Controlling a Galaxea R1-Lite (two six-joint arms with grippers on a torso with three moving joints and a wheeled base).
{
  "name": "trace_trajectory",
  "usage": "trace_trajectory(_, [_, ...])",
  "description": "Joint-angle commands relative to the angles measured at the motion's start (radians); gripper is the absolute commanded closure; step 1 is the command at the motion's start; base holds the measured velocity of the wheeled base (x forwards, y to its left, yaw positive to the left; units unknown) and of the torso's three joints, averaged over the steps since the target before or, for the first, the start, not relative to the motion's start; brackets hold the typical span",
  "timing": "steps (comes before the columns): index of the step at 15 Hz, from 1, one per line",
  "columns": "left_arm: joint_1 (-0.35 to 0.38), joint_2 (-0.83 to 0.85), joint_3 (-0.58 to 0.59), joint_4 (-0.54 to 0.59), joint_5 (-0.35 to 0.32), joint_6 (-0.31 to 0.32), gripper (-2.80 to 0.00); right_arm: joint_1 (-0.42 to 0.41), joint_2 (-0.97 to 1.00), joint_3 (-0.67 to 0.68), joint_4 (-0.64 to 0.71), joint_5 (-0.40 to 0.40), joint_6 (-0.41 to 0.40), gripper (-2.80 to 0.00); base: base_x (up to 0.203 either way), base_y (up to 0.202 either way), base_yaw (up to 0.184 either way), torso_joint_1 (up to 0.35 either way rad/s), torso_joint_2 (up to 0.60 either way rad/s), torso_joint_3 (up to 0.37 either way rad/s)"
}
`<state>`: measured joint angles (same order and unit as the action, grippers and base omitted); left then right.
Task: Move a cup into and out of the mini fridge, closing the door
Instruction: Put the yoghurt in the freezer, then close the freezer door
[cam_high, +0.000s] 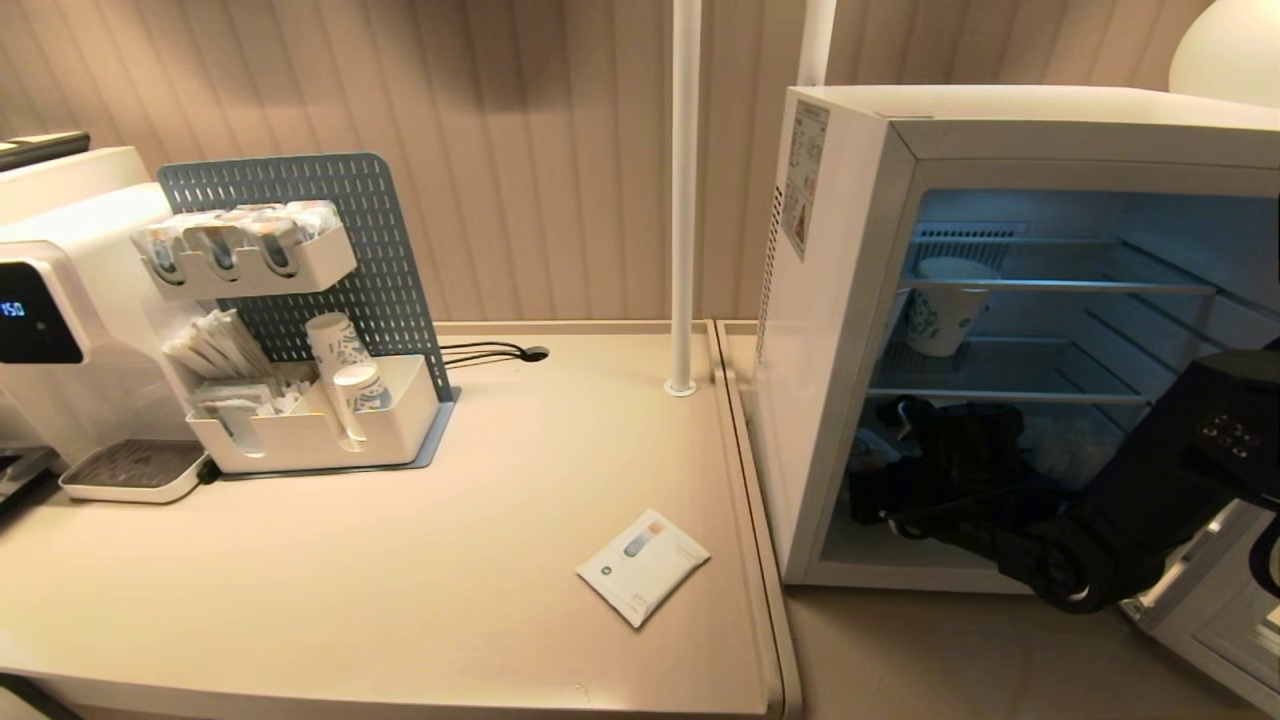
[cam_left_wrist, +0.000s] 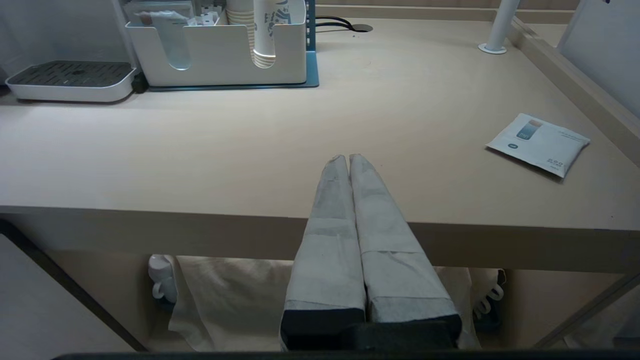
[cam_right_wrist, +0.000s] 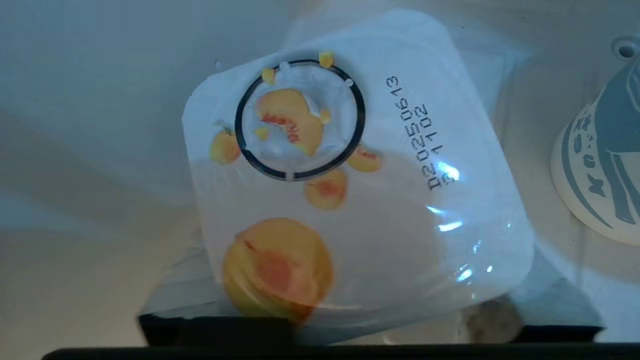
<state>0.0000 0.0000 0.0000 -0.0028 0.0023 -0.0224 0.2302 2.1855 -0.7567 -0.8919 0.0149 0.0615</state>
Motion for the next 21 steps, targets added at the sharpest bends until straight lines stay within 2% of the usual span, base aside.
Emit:
trace_trajectory(1, [0.000, 0.001, 0.001, 0.000, 0.000, 0.000, 0.00, 0.000, -0.013, 0.015, -0.007, 0.000, 0.001, -2.80, 0.000, 0.000, 0.000, 0.000, 0.00, 0.000])
trace_trajectory(4, [0.000, 0.000, 0.001, 0.000, 0.001, 0.000, 0.00, 0.001, -0.084, 0.093, -0.009, 0.010, 0.008, -2.80, 0.000, 0.000, 0.000, 0.000, 0.00, 0.000])
trace_trajectory(7, [0.000, 0.000, 0.002, 0.000, 0.001, -0.001, 0.00, 0.000, -0.194, 0.232, -0.020, 0.035, 0.009, -2.80, 0.000, 0.000, 0.000, 0.000, 0.00, 0.000])
trace_trajectory(13, [0.000, 0.001, 0.001, 0.000, 0.001, -0.001, 0.00, 0.000, -0.575, 0.564, -0.130, 0.073, 0.010, -2.80, 0.000, 0.000, 0.000, 0.000, 0.00, 0.000])
trace_trajectory(14, [0.000, 0.000, 0.001, 0.000, 0.001, -0.001, 0.00, 0.000, -0.660, 0.607, -0.132, 0.071, 0.010, -0.61, 0.000, 0.000, 0.000, 0.000, 0.00, 0.000])
trace_trajectory(15, [0.002, 0.001, 0.002, 0.000, 0.001, -0.001, 0.00, -0.001, -0.759, 0.649, -0.126, 0.066, 0.009, 0.00, 0.000, 0.000, 0.000, 0.000, 0.00, 0.000])
trace_trajectory(18, [0.000, 0.001, 0.002, 0.000, 0.001, -0.002, 0.00, -0.005, -1.080, 0.700, 0.020, -0.004, 0.009, 0.00, 0.000, 0.000, 0.000, 0.000, 0.00, 0.000])
trace_trajectory(19, [0.000, 0.000, 0.001, 0.000, 0.001, -0.001, 0.00, -0.006, -1.216, 0.689, 0.131, -0.038, 0.009, 0.00, 0.000, 0.000, 0.000, 0.000, 0.00, 0.000])
trace_trajectory(21, [0.000, 0.000, 0.000, 0.000, 0.001, -0.001, 0.00, -0.008, -1.508, 0.585, 0.522, -0.100, 0.018, 0.00, 0.000, 0.000, 0.000, 0.000, 0.00, 0.000])
